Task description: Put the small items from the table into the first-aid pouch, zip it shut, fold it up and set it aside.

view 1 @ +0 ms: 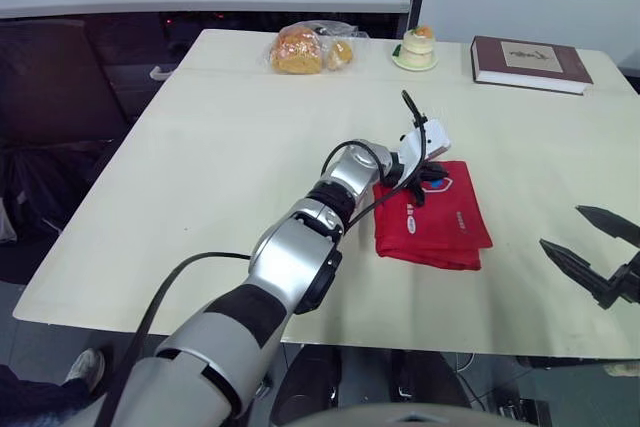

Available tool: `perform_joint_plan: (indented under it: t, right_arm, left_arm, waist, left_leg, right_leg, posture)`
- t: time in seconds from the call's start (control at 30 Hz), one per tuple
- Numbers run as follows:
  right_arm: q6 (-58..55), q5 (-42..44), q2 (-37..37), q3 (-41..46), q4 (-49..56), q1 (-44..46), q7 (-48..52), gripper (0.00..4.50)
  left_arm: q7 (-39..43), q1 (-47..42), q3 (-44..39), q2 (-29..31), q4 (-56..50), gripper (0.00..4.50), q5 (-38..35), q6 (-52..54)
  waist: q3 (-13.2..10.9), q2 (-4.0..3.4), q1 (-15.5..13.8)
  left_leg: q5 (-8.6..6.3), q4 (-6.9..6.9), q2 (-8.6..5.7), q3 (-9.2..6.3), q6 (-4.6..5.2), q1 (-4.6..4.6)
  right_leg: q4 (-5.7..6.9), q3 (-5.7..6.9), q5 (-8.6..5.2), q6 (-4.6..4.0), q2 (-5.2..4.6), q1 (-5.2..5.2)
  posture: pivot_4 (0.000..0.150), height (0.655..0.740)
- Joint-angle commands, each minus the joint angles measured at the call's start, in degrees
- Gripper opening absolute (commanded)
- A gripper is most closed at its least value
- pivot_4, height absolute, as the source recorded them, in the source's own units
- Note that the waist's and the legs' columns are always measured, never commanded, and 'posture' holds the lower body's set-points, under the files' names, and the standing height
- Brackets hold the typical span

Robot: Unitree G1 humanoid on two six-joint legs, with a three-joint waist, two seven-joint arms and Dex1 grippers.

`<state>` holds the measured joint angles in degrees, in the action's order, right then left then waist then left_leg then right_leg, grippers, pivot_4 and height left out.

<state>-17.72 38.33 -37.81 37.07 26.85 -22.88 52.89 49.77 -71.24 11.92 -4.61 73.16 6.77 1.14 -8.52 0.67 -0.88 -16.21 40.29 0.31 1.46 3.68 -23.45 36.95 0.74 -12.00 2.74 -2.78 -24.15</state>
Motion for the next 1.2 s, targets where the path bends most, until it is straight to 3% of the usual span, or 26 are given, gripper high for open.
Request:
perform_joint_plan:
  t: [0.03, 0.3, 0.53, 0.67, 0.7, 0.73, 0.93, 1.07, 1.2]
  right_arm:
    - [1.7, -0.3, 0.2, 0.8, 0.8, -0.6, 0.1, 4.50]
    - [-5.4, 1.5, -1.1, -2.5, -0.2, 2.6, -4.9, 4.50]
    - [-16.5, 6.5, -2.3, -8.3, -1.6, 10.9, -9.3, 4.50]
    - [-20.7, 4.0, -3.4, -16.5, -9.4, 19.7, -8.7, 4.50]
    - [-21.8, 4.2, -3.3, -17.6, -11.0, 21.4, -8.7, 4.50]
    - [-22.9, 4.5, -3.3, -18.6, -12.2, 22.7, -8.4, 4.50]
    - [-29.3, 5.0, -2.7, -24.1, -19.3, 30.4, -7.2, 4.50]
    - [-34.5, 6.7, -2.4, -27.3, -21.2, 33.6, -4.8, 4.50]
    - [-35.4, 3.5, -1.9, -31.2, -23.2, 35.4, -5.0, 4.50]
  left_arm:
    - [-0.2, 4.0, 2.1, -0.4, 3.2, 0.08, 3.5, 1.4]
    - [3.9, 2.9, -6.0, 1.3, -0.9, 0.08, -3.4, -10.8]
    - [14.6, 5.0, -12.1, 7.3, -11.8, 0.08, -11.7, -10.8]
    - [24.6, 14.7, -12.3, 18.3, -32.7, 0.93, -16.7, -0.9]
    - [26.1, 17.2, -12.0, 20.6, -37.9, 1.57, -17.9, 1.6]
    - [27.5, 19.7, -11.8, 22.7, -42.8, 1.79, -19.4, 4.0]
    - [32.8, 33.4, -13.0, 39.2, -70.3, 4.38, -26.5, 17.9]
    - [32.5, 39.3, -15.2, 46.9, -80.7, 4.47, -31.1, 24.0]
    - [29.7, 43.5, -17.2, 50.1, -88.0, 4.47, -35.2, 28.4]
  waist:
    - [0.0, 0.01, 0.0]
    - [-0.1, -0.01, 0.0]
    - [-0.3, -0.05, -0.1]
    - [-0.3, -0.06, 1.4]
    - [-0.4, -0.07, 1.6]
    - [-0.4, -0.09, 1.5]
    - [-0.5, -0.21, 1.0]
    - [-0.6, -0.25, 0.3]
    - [-0.6, -0.25, 0.0]
  left_leg:
    - [-0.01, -0.01, 0.01, 0.00, 0.00, 0.07]
    - [-0.03, -0.14, 0.04, 0.03, 0.01, 0.50]
    - [-0.03, -0.14, 0.08, 0.13, 0.01, 0.31]
    - [-0.03, -0.13, 0.05, 0.15, 0.02, 0.25]
    - [-0.03, -0.15, 0.09, 0.33, 0.02, 0.36]
    - [-0.03, -0.16, 0.11, 0.32, 0.02, 0.38]
    - [-0.02, -0.21, 0.12, 0.13, 0.00, 0.30]
    - [-0.02, -0.22, 0.11, 0.12, 0.00, 0.30]
    - [-0.02, -0.21, 0.09, 0.12, 0.00, 0.34]
  right_leg:
    - [-0.01, 0.00, -0.02, 0.02, 0.00, 0.07]
    - [-0.13, 0.01, -0.14, -0.25, -0.09, 0.53]
    - [-0.10, -0.03, -0.11, -0.27, -0.09, 0.26]
    - [-0.13, -0.06, 0.02, -0.05, -0.11, 0.24]
    - [-0.10, -0.24, 0.02, -0.09, -0.13, 0.22]
    - [-0.09, -0.20, 0.03, -0.07, -0.21, 0.22]
    - [-0.11, -0.17, 0.03, -0.07, -0.36, 0.21]
    - [-0.14, -0.17, -0.10, -0.30, -0.51, 0.23]
    - [-0.13, -0.12, -0.11, -0.31, -0.49, 0.26]
  posture:
    - [0.150, 0.7289]
    - [0.150, 0.7289]
    - [0.150, 0.7289]
    - [0.150, 0.7289]
    - [0.150, 0.7289]
    - [0.150, 0.7289]
    - [0.150, 0.7289]
    - [0.150, 0.7289]
    - [0.150, 0.7289]
